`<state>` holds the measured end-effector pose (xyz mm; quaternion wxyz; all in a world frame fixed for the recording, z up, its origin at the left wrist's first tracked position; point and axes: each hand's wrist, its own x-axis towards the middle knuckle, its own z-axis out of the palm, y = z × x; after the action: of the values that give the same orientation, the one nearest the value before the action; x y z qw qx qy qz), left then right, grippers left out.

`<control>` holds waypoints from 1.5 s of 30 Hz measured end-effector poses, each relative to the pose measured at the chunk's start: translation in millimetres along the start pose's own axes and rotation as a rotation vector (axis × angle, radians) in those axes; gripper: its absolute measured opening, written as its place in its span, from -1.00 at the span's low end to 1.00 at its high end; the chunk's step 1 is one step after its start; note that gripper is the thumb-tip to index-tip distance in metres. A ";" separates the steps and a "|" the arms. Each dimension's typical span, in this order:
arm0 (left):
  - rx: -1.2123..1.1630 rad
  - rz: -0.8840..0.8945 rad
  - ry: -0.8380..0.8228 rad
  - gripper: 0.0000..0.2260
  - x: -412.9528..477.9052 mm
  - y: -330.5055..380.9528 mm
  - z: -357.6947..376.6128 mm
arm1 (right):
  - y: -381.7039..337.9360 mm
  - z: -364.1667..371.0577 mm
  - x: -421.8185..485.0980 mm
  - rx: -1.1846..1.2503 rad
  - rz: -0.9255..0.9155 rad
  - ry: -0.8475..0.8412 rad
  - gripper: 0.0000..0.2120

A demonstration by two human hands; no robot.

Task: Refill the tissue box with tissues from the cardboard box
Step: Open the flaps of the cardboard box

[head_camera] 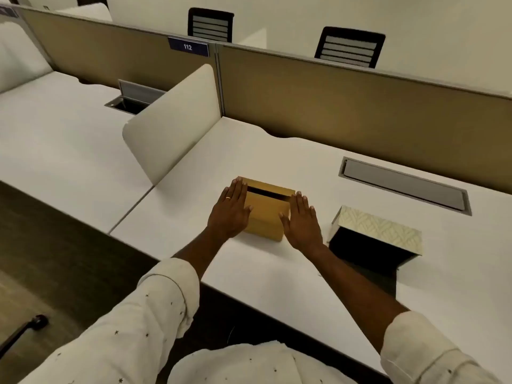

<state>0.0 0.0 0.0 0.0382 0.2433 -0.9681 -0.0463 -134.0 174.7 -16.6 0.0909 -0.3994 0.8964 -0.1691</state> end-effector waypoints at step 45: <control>-0.181 0.455 0.031 -0.69 -39.8 -99.5 47.7 | -10.4 70.5 -60.2 0.008 -0.125 -0.045 -0.55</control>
<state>76.9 -65.1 -60.2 0.0841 0.0155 -0.9892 -0.1194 -65.8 197.0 -76.3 0.1017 -0.4578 0.8669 -0.1690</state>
